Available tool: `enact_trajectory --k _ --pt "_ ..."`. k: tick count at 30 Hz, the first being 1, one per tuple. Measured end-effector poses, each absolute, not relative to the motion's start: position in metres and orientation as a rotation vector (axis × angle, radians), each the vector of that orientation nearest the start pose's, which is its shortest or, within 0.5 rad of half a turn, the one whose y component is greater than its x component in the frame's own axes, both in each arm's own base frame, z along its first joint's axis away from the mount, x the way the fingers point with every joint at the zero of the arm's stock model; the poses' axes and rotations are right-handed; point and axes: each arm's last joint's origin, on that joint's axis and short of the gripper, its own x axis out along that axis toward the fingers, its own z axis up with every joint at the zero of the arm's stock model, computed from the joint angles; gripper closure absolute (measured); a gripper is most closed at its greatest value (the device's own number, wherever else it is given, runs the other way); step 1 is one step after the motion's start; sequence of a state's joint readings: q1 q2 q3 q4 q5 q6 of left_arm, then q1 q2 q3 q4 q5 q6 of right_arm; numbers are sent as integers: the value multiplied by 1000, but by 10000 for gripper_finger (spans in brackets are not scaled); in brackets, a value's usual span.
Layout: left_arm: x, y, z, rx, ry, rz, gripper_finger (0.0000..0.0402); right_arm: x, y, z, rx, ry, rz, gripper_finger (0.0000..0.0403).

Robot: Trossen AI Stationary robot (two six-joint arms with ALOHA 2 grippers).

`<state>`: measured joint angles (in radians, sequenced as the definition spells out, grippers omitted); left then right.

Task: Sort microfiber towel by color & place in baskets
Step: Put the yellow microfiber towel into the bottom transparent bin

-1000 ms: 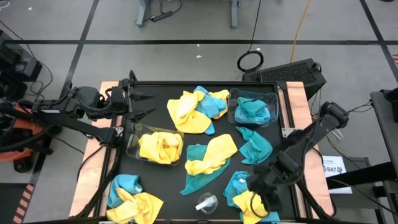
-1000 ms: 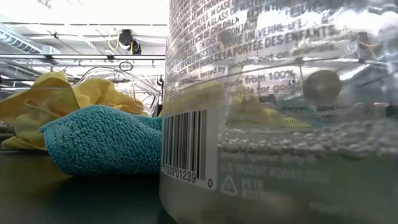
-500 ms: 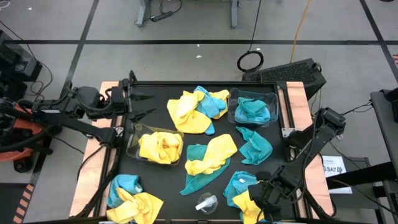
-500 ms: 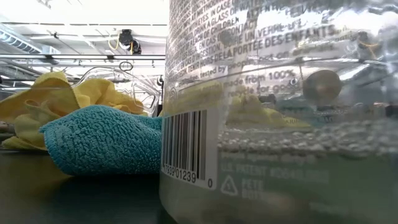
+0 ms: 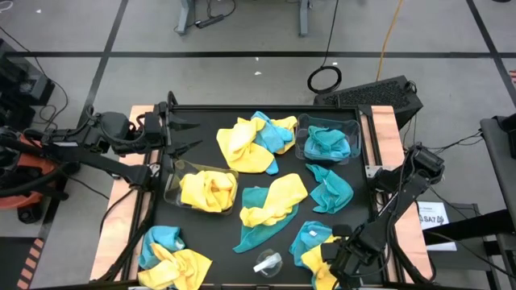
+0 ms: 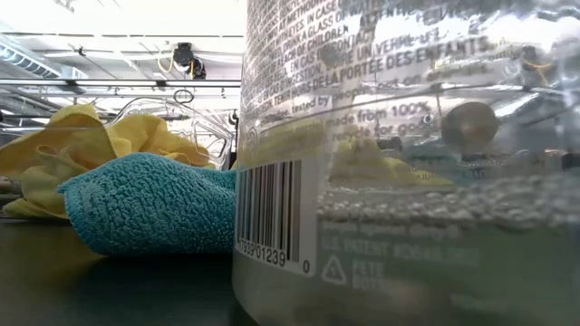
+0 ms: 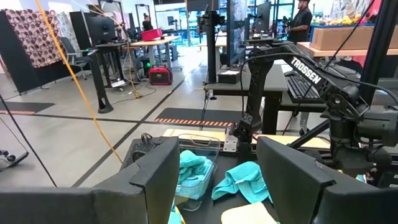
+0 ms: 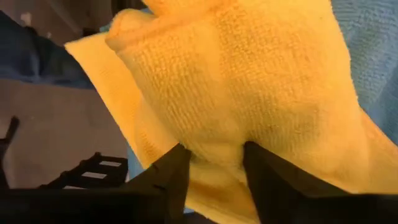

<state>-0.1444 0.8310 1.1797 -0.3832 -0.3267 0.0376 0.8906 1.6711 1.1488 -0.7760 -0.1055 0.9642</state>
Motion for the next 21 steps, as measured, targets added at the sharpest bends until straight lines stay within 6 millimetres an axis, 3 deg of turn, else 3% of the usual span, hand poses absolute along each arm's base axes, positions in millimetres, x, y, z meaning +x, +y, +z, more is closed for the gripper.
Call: enact_trajectory --k 5,7,21 --pt "147 -12 435 46 38 182 181 194 245 209 273 1466 185 372" --pt "147 -12 435 46 37 182 181 194 244 212 278 1457 192 393" --pt "147 -12 435 46 37 182 181 192 222 246 372 1350 167 401"
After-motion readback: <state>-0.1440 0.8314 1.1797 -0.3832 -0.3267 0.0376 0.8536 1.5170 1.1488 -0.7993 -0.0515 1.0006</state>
